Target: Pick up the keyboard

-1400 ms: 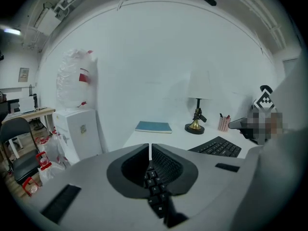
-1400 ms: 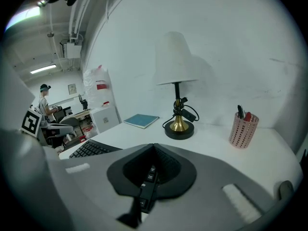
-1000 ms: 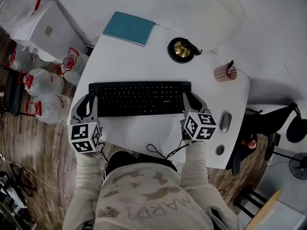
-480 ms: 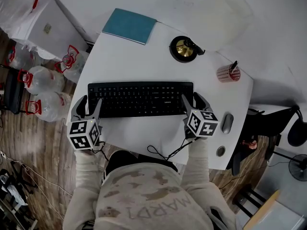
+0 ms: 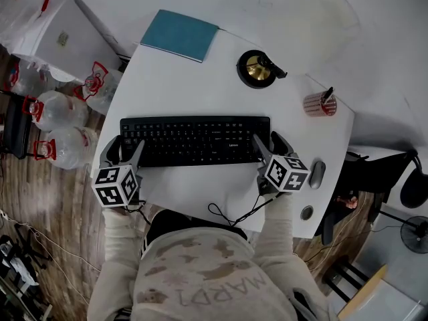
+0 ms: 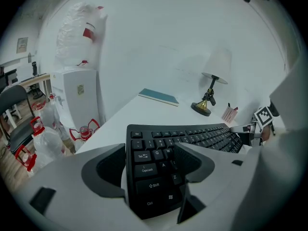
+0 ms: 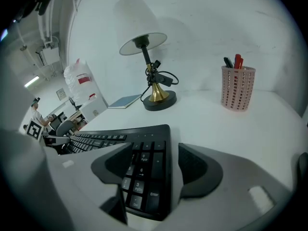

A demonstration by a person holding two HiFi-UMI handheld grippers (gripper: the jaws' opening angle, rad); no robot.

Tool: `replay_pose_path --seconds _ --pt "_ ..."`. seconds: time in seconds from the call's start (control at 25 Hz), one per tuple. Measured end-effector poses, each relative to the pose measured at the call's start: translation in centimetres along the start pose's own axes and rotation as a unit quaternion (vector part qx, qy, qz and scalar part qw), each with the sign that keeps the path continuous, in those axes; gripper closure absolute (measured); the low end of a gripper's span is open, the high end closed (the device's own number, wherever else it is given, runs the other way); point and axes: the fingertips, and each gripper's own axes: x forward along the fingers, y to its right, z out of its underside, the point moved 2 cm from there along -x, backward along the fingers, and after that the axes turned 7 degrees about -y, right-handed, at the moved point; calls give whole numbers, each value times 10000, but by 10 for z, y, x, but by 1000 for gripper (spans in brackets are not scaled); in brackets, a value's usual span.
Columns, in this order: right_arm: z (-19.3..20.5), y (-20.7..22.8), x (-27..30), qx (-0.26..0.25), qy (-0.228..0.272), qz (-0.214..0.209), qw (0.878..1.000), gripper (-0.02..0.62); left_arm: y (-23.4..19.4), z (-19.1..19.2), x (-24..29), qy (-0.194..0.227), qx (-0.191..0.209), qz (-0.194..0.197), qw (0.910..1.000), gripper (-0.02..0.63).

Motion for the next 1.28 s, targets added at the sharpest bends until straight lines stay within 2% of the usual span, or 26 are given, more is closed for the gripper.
replay_pose_path --seconds 0.44,0.88,1.28 --pt "6 -3 -4 30 -137 -218 9997 318 5 5 -3 -107 -43 83 9999 293" --pt "2 1 0 115 -142 -135 9997 317 7 3 5 -285 -4 -80 9996 293" --pt "3 0 10 198 -145 -150 9996 316 -1 1 11 -188 4 -169 9997 291"
